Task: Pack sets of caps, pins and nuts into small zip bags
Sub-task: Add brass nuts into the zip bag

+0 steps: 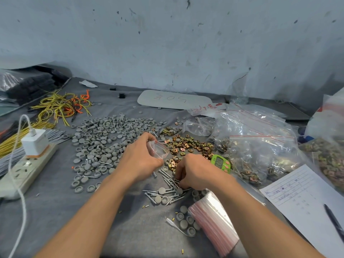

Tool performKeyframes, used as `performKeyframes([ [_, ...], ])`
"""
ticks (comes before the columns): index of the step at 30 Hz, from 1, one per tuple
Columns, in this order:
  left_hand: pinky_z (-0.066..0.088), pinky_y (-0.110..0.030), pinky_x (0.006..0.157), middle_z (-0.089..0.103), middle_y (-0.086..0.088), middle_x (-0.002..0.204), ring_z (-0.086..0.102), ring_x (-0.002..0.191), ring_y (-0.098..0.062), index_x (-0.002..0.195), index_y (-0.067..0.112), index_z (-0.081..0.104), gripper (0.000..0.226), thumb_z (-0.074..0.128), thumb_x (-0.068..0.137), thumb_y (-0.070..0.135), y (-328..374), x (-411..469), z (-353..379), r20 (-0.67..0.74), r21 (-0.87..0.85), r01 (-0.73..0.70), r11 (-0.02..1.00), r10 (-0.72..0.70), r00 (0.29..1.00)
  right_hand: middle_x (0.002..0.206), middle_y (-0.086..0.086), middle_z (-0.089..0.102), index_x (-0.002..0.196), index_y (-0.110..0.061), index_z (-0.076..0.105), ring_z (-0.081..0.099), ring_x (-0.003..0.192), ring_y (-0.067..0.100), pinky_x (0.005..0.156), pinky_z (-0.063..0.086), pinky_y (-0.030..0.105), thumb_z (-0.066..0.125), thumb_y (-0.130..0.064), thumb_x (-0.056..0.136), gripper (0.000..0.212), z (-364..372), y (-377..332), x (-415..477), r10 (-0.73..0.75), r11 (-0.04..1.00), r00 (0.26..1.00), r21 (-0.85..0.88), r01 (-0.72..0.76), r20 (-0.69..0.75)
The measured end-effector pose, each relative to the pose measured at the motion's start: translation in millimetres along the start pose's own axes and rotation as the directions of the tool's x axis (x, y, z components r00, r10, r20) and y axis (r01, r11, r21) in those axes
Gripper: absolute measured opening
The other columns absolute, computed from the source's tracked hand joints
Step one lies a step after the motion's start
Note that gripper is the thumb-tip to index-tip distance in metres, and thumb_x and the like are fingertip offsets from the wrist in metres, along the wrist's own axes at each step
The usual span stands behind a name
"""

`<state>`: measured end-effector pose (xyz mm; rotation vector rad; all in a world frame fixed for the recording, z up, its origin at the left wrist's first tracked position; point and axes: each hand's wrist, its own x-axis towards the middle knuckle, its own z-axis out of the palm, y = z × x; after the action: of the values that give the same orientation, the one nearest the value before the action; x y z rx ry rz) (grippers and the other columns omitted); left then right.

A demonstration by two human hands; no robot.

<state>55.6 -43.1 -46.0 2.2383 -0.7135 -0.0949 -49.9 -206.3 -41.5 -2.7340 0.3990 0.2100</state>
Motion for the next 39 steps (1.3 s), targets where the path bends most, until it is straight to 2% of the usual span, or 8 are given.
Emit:
performKeyframes([
  [8,0.039,-0.024,0.056,0.066,0.015,0.083,0.061,0.074,-0.002,0.116,0.043,0.049,0.063,0.086,0.068,0.027,2.4,-1.5,0.0,0.002,0.026,-0.005,1.0,0.005,1.0,0.078,-0.014,0.068,0.083,-0.031,0.077,0.061,0.073,0.004,0.058,0.043,0.02,0.074,-0.032,0.093,0.011,-0.6,6.9,1.3,0.002,0.993,0.999,0.119,0.004,-0.053],
  [15,0.042,-0.024,0.058,0.067,0.013,0.085,0.063,0.076,-0.002,0.115,0.042,0.048,0.059,0.082,0.071,0.023,4.3,-1.5,1.6,0.025,0.021,-0.014,1.0,0.014,1.0,0.104,-0.003,0.076,0.097,-0.031,0.081,0.069,0.086,0.02,0.078,0.058,0.033,0.061,-0.014,0.097,0.027,0.4,-0.1,8.0,0.142,0.975,0.935,0.206,-0.076,-0.325],
  [19,0.046,-0.025,0.063,0.067,0.015,0.087,0.063,0.079,-0.002,0.114,0.043,0.048,0.058,0.082,0.071,0.024,7.0,-1.4,2.2,0.025,0.038,-0.005,0.999,0.004,1.0,0.103,0.004,0.075,0.11,-0.032,0.079,0.067,0.091,0.027,0.083,0.057,0.037,0.068,-0.022,0.093,0.023,10.7,-18.4,15.5,0.103,0.995,0.942,0.025,-0.1,-0.321],
  [22,0.039,-0.012,0.054,0.066,0.016,0.087,0.061,0.075,0.003,0.113,0.043,0.047,0.058,0.083,0.071,0.025,4.3,-3.2,0.2,0.017,0.03,-0.015,0.999,0.014,1.0,0.097,0.006,0.075,0.105,-0.025,0.078,0.067,0.093,0.03,0.085,0.058,0.042,0.068,-0.022,0.091,0.018,15.7,-28.2,19.6,0.118,0.988,0.936,-0.058,-0.145,-0.331],
  [27,0.041,-0.02,0.058,0.064,0.016,0.087,0.059,0.076,0.002,0.115,0.042,0.047,0.06,0.083,0.07,0.027,-4.1,-3.2,-5.3,0.002,0.032,-0.015,0.999,0.014,1.0,0.088,0.004,0.073,0.093,-0.019,0.076,0.068,0.084,0.028,0.075,0.057,0.037,0.068,-0.013,0.091,0.01,11.8,-27.7,23.3,0.169,0.983,0.925,-0.006,-0.182,-0.34],
  [30,0.043,-0.022,0.06,0.064,0.017,0.085,0.06,0.075,0.003,0.112,0.044,0.049,0.057,0.082,0.069,0.026,-8.6,-1.2,-8.4,-0.009,0.041,0.001,0.999,0.0,1.0,0.088,-0.001,0.072,0.09,-0.021,0.076,0.066,0.082,0.021,0.074,0.052,0.032,0.071,-0.019,0.094,0.006,4.3,-21.6,21.4,0.203,0.975,0.928,0.15,-0.162,-0.312],
  [34,0.045,-0.021,0.061,0.064,0.017,0.085,0.06,0.075,0.004,0.112,0.045,0.048,0.058,0.083,0.07,0.026,-11.3,-1.2,-9.2,-0.007,0.037,0.0,0.999,0.001,1.0,0.088,-0.004,0.074,0.079,-0.029,0.074,0.067,0.077,0.015,0.068,0.05,0.026,0.072,-0.014,0.091,0.02,-6.1,-14.0,17.3,0.185,0.954,0.933,0.284,-0.095,-0.309],
  [39,0.045,-0.024,0.065,0.062,0.019,0.09,0.059,0.08,0.003,0.114,0.043,0.046,0.059,0.084,0.072,0.027,-8.1,-1.6,-10.0,-0.002,0.038,-0.017,0.999,0.017,1.0,0.097,-0.003,0.077,0.082,-0.034,0.079,0.069,0.084,0.019,0.074,0.056,0.032,0.064,-0.004,0.092,0.035,-7.5,-10.0,13.6,0.237,0.957,0.912,0.243,-0.16,-0.335],
])
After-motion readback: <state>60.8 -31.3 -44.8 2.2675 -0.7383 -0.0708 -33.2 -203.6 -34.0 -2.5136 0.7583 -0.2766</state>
